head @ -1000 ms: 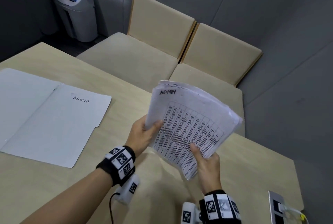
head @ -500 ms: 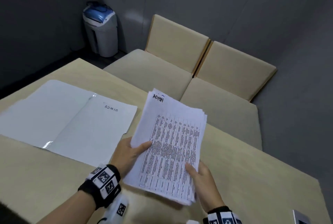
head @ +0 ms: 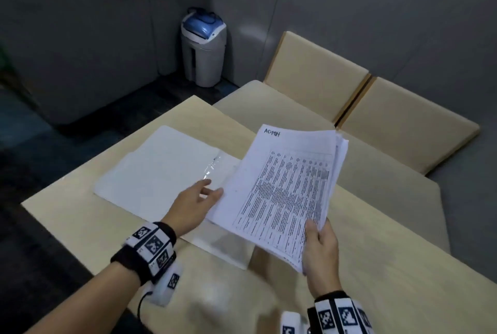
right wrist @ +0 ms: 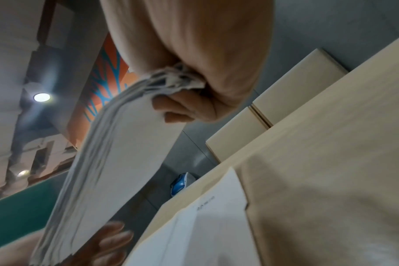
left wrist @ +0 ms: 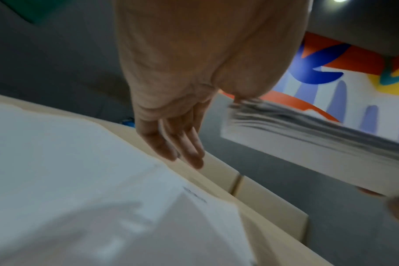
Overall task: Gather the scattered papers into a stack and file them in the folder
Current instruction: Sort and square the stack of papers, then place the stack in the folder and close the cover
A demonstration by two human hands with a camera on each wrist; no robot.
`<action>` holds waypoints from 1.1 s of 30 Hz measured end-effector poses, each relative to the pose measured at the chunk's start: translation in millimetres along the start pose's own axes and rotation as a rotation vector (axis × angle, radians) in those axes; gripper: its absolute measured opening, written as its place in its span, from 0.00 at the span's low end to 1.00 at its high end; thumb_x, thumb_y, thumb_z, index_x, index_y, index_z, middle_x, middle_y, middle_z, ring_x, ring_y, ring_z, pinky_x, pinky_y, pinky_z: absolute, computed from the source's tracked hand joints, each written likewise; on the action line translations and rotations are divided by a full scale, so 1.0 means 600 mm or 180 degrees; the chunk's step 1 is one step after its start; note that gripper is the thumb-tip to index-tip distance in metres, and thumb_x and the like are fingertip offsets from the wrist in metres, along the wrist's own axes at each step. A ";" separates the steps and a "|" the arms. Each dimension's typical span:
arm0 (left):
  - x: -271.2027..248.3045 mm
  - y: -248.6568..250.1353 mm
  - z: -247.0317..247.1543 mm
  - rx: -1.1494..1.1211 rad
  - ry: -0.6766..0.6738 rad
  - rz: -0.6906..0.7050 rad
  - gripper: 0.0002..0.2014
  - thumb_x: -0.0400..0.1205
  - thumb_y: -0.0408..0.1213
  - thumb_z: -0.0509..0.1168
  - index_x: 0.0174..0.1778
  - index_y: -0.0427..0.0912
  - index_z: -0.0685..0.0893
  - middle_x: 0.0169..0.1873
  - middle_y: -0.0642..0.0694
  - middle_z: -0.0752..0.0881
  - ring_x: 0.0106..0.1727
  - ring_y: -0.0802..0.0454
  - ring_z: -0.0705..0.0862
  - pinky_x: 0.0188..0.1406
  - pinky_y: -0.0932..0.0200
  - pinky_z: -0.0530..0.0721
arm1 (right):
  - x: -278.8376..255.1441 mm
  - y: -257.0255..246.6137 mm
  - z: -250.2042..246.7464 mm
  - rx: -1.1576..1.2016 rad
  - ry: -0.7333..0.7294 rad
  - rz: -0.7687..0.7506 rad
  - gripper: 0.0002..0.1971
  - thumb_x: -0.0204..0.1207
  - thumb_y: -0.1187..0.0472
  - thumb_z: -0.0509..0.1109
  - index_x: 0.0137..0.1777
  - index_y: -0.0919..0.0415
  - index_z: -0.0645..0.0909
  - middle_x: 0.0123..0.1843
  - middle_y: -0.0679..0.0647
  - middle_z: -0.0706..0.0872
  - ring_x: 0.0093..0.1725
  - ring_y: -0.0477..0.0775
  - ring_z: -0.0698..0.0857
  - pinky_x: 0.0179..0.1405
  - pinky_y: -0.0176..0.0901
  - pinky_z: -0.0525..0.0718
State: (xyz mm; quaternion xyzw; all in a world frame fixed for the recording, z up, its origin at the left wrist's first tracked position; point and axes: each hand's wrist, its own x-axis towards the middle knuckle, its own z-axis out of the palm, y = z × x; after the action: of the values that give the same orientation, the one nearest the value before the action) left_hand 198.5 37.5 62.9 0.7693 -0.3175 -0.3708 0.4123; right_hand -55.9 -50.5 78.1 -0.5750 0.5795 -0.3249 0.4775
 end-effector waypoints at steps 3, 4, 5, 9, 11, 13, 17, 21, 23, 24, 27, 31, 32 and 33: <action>0.072 -0.029 -0.110 0.0124 0.0738 -0.0305 0.29 0.82 0.50 0.68 0.75 0.38 0.74 0.65 0.40 0.85 0.58 0.44 0.84 0.59 0.49 0.82 | 0.021 -0.019 0.055 0.0563 -0.0017 0.0179 0.13 0.89 0.61 0.60 0.69 0.53 0.80 0.57 0.51 0.92 0.56 0.53 0.91 0.59 0.51 0.87; 0.096 -0.047 -0.146 0.0183 0.0940 -0.0443 0.31 0.81 0.49 0.71 0.76 0.36 0.72 0.68 0.38 0.83 0.62 0.41 0.84 0.63 0.46 0.82 | 0.027 -0.016 0.075 0.0695 -0.0107 0.0347 0.13 0.89 0.62 0.61 0.68 0.53 0.81 0.57 0.52 0.92 0.55 0.54 0.92 0.60 0.52 0.87; 0.117 -0.067 -0.178 0.0277 0.1123 -0.0571 0.35 0.79 0.49 0.73 0.77 0.35 0.69 0.71 0.37 0.80 0.67 0.39 0.82 0.67 0.44 0.80 | 0.033 -0.002 0.096 0.0753 -0.0203 0.0549 0.12 0.89 0.62 0.61 0.66 0.52 0.81 0.56 0.52 0.93 0.54 0.55 0.92 0.61 0.54 0.87; 0.170 -0.137 -0.255 0.1181 0.1439 -0.1138 0.47 0.71 0.55 0.78 0.79 0.33 0.65 0.77 0.34 0.72 0.77 0.35 0.73 0.72 0.36 0.74 | 0.043 0.072 0.165 -0.0121 -0.0571 0.1172 0.10 0.87 0.64 0.62 0.60 0.53 0.83 0.61 0.60 0.91 0.57 0.61 0.89 0.67 0.58 0.83; 0.171 -0.159 -0.268 0.1634 0.1218 -0.1478 0.48 0.68 0.56 0.79 0.78 0.35 0.67 0.75 0.35 0.72 0.77 0.35 0.71 0.71 0.36 0.73 | 0.045 0.096 0.180 -0.0722 -0.0475 0.1283 0.10 0.84 0.69 0.61 0.57 0.64 0.83 0.61 0.72 0.89 0.52 0.64 0.87 0.58 0.53 0.83; 0.170 -0.183 -0.267 0.1871 0.0874 -0.1556 0.47 0.67 0.54 0.80 0.76 0.35 0.68 0.74 0.36 0.73 0.75 0.36 0.72 0.70 0.37 0.76 | 0.050 0.104 0.184 -0.1150 -0.0282 0.1281 0.11 0.83 0.70 0.60 0.53 0.72 0.84 0.58 0.79 0.88 0.47 0.68 0.86 0.50 0.52 0.82; 0.172 -0.208 -0.259 0.1291 0.0431 -0.1407 0.35 0.73 0.40 0.79 0.71 0.33 0.70 0.66 0.33 0.81 0.66 0.33 0.82 0.63 0.42 0.83 | 0.057 0.114 0.174 -0.1308 -0.0185 0.1488 0.12 0.81 0.68 0.61 0.54 0.70 0.85 0.46 0.69 0.87 0.43 0.61 0.82 0.45 0.46 0.74; 0.166 -0.174 -0.255 0.0933 0.0252 -0.0872 0.14 0.78 0.36 0.73 0.57 0.34 0.86 0.50 0.42 0.90 0.53 0.41 0.88 0.53 0.52 0.86 | 0.047 0.126 0.134 -0.1398 -0.0001 0.1669 0.10 0.79 0.68 0.61 0.54 0.65 0.84 0.50 0.65 0.87 0.48 0.64 0.85 0.50 0.47 0.78; 0.151 -0.120 -0.259 0.0444 -0.0015 -0.0563 0.04 0.80 0.31 0.72 0.39 0.38 0.86 0.29 0.51 0.90 0.35 0.52 0.89 0.32 0.62 0.84 | 0.039 0.135 0.116 -0.1293 0.0158 0.1753 0.11 0.79 0.67 0.64 0.58 0.65 0.83 0.52 0.66 0.87 0.51 0.65 0.86 0.53 0.48 0.79; 0.137 -0.081 -0.263 0.0184 -0.0198 -0.0409 0.07 0.81 0.29 0.71 0.37 0.39 0.86 0.24 0.51 0.90 0.28 0.58 0.88 0.26 0.67 0.82 | 0.035 0.137 0.110 -0.1225 0.0213 0.1800 0.12 0.78 0.67 0.65 0.60 0.67 0.81 0.52 0.65 0.87 0.51 0.65 0.85 0.52 0.48 0.79; 0.109 0.002 -0.260 -0.0484 -0.0799 -0.0172 0.08 0.81 0.43 0.71 0.41 0.44 0.91 0.38 0.55 0.95 0.39 0.59 0.90 0.50 0.57 0.86 | 0.030 0.145 0.102 -0.1114 0.0261 0.1863 0.13 0.78 0.65 0.68 0.61 0.67 0.76 0.50 0.62 0.85 0.50 0.64 0.85 0.50 0.49 0.80; 0.083 0.056 -0.180 -0.1261 -0.1945 -0.0166 0.34 0.75 0.71 0.52 0.51 0.47 0.90 0.62 0.50 0.91 0.67 0.60 0.85 0.67 0.50 0.73 | 0.021 0.148 0.096 -0.1203 0.0309 0.1841 0.12 0.79 0.60 0.71 0.57 0.66 0.78 0.54 0.67 0.87 0.54 0.66 0.86 0.53 0.50 0.79; 0.077 0.055 -0.143 -0.1411 -0.1894 -0.0170 0.32 0.78 0.67 0.52 0.57 0.46 0.88 0.65 0.46 0.90 0.70 0.56 0.84 0.66 0.50 0.75 | 0.021 0.150 0.092 -0.1193 0.0409 0.1807 0.13 0.79 0.57 0.72 0.58 0.66 0.80 0.58 0.70 0.87 0.56 0.67 0.86 0.56 0.51 0.80; 0.078 0.041 -0.105 -0.1385 -0.1600 -0.0162 0.26 0.82 0.61 0.55 0.62 0.47 0.86 0.66 0.45 0.89 0.70 0.52 0.84 0.64 0.53 0.77 | 0.020 0.149 0.088 -0.1130 0.0493 0.1771 0.16 0.80 0.55 0.71 0.60 0.66 0.82 0.62 0.72 0.86 0.58 0.67 0.86 0.59 0.51 0.80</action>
State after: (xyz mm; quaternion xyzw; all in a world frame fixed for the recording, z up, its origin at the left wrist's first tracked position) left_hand 270.9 14.2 94.2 0.5553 -0.3034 -0.6182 0.4663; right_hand -37.8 -41.7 -24.6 -0.4425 0.7963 -0.1190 0.3948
